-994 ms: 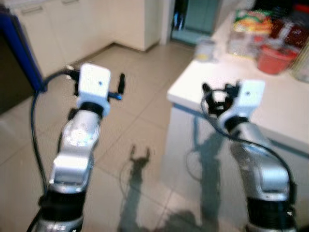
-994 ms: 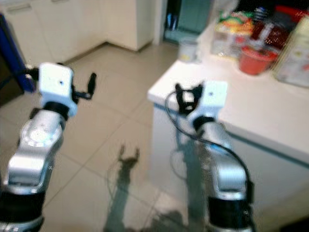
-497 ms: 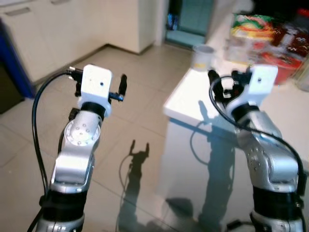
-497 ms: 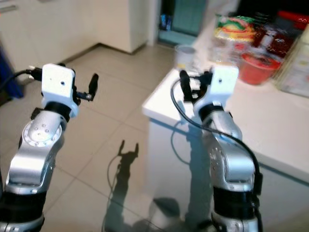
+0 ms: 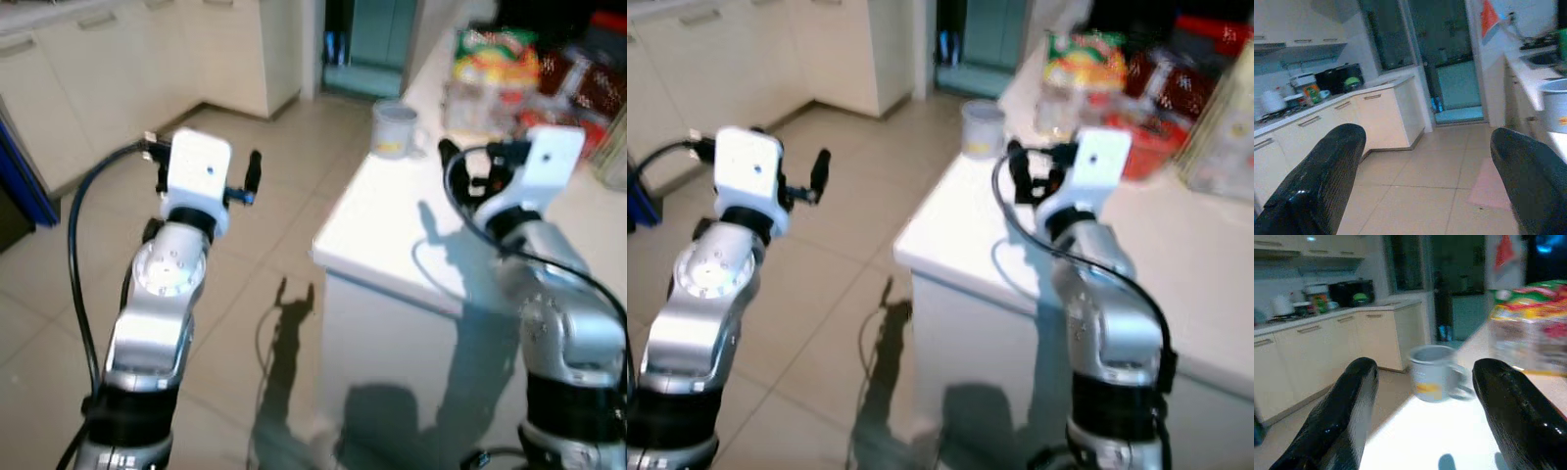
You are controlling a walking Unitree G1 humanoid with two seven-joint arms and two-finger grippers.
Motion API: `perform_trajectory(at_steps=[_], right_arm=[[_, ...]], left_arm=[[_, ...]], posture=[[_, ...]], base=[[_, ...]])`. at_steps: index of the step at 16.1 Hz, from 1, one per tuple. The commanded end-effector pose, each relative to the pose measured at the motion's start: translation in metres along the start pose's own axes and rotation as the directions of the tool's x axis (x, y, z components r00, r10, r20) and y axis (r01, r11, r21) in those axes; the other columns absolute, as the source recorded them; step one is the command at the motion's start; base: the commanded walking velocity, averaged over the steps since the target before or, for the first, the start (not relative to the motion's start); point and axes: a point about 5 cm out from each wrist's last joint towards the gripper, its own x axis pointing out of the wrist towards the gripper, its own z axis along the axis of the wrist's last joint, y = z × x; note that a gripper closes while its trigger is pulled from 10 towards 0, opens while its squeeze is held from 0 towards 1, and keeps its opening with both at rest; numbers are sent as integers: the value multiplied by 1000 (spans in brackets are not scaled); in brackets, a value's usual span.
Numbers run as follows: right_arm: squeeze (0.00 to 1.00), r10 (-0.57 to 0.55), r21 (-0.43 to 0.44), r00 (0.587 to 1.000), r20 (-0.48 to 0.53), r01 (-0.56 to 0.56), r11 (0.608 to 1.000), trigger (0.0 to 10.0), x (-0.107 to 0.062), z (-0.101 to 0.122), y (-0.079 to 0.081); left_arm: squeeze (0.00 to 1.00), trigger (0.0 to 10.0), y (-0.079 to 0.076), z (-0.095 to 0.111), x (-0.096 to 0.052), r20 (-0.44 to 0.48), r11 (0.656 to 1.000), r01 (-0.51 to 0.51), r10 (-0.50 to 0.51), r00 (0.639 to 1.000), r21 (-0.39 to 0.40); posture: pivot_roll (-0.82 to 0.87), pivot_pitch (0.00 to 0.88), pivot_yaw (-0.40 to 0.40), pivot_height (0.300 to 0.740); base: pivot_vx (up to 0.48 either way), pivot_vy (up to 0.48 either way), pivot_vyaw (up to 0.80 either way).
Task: Setting the table
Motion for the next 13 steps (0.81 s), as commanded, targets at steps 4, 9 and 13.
perform_trajectory(at_steps=[4,9,13], right_arm=[[0,9,0,1000,-4,-9,1000,10000,3,6,0],[0,-8,4,1000,1,8,1000,10000,2,10,-5],[0,-78,-13,996,-39,78,997,10000,8,4,-24]], left_arm=[[0,10000,6,1,0,-7,1000,-8,8,1000,11],[0,10000,5,-2,-4,-13,1000,7,-7,1000,11],[0,10000,0,-2,-3,-20,999,43,-44,999,-17]], posture=[[5,0,-15,740],[6,0,-19,740],[4,0,-17,740]], base=[[172,0,0],[0,0,0],[0,0,0]])
